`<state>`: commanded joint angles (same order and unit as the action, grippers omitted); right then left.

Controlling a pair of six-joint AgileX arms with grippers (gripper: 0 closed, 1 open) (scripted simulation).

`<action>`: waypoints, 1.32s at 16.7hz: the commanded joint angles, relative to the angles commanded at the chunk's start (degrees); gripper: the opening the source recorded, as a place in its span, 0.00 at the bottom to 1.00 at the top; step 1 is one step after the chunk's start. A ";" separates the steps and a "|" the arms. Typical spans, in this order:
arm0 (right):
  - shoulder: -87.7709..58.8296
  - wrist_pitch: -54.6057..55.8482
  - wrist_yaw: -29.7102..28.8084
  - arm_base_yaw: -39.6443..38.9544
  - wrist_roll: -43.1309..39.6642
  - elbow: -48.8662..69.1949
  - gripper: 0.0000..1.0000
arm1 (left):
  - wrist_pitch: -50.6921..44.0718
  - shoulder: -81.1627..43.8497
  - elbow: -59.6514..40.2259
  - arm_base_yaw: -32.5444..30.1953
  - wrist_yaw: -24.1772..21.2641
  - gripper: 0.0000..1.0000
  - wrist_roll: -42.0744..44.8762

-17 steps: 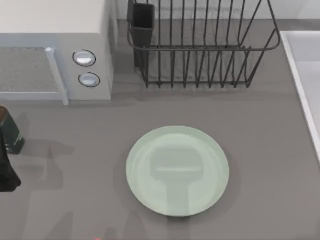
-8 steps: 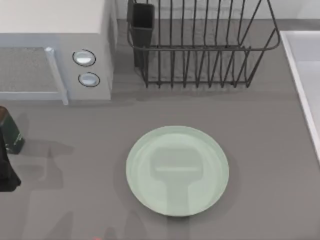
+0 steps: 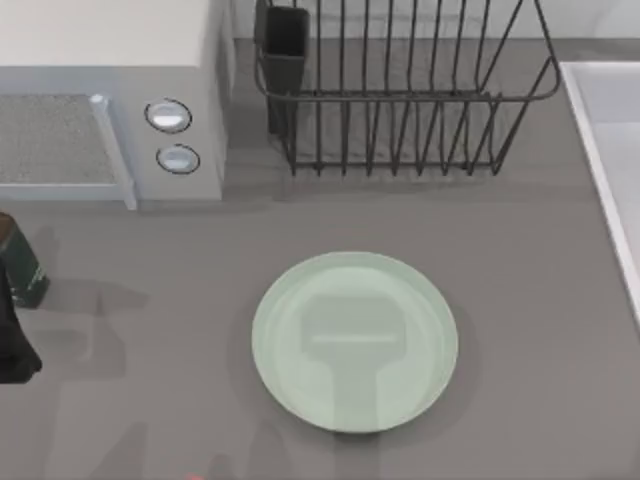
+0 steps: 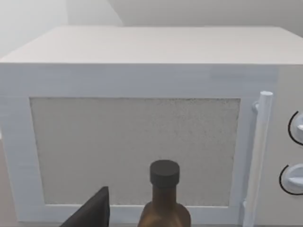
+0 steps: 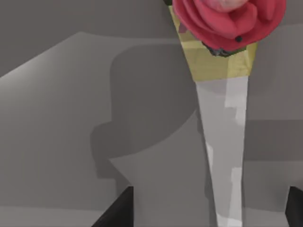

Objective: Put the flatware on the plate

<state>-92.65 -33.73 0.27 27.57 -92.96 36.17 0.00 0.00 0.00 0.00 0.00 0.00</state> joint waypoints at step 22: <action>13.47 -32.07 -0.90 -0.36 1.33 18.59 0.00 | 0.00 0.00 0.00 0.00 0.00 1.00 0.00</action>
<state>-79.18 -65.80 -0.62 27.21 -91.63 54.75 0.00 0.00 0.00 0.00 0.00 0.00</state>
